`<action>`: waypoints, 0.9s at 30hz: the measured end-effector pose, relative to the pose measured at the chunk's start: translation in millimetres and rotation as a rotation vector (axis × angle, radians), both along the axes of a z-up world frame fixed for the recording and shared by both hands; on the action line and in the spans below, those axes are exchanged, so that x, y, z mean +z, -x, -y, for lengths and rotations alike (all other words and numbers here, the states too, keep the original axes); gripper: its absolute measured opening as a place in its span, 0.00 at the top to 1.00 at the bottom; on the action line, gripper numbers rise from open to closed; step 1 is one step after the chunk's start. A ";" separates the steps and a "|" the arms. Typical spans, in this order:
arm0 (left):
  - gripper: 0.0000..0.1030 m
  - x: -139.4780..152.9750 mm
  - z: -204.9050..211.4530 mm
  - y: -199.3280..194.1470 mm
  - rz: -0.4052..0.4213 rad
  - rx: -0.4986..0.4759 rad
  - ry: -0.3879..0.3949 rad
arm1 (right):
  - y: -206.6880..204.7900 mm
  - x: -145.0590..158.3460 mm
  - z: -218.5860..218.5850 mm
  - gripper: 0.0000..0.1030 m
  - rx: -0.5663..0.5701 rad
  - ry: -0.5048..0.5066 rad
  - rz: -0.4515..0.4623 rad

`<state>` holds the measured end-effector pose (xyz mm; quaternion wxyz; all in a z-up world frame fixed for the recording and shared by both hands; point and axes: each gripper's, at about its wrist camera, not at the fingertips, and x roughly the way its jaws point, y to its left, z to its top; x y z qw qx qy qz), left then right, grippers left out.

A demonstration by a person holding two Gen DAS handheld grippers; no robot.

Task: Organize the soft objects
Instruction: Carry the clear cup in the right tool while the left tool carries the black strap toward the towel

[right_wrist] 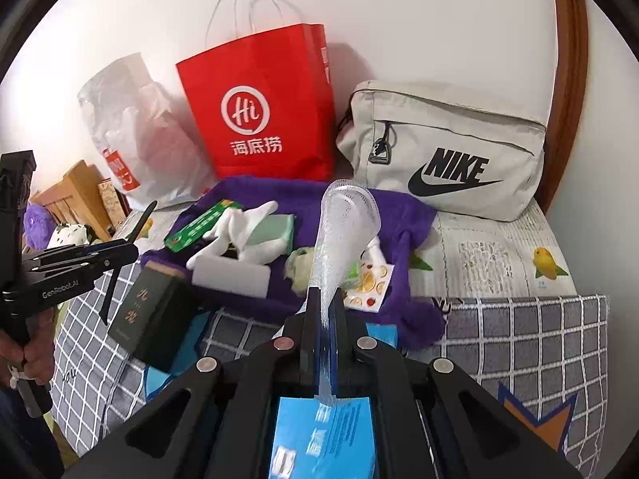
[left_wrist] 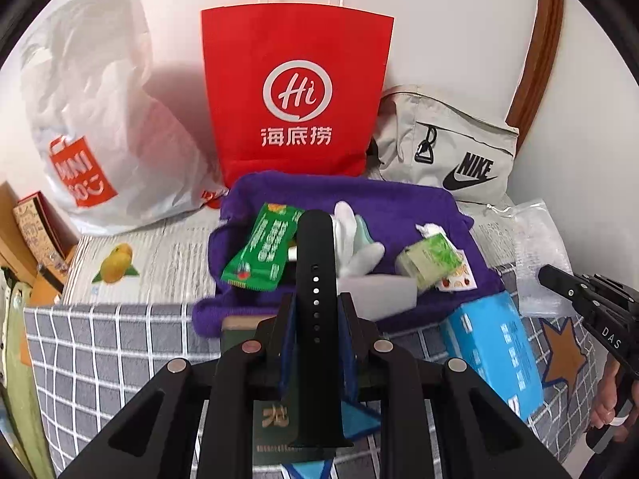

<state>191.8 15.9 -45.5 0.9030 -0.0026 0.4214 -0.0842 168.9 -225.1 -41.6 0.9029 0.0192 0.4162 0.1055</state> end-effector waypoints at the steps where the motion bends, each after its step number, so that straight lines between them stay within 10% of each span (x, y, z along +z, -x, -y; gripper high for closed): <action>1: 0.81 -0.3 1.3 -6.9 0.000 -0.001 -0.005 | -5.2 -1.2 1.2 0.97 -0.003 0.002 -0.002; 27: 0.81 -39.3 26.7 -113.6 -0.086 -0.049 -0.042 | -111.7 -67.3 -8.9 0.95 0.047 0.017 -0.141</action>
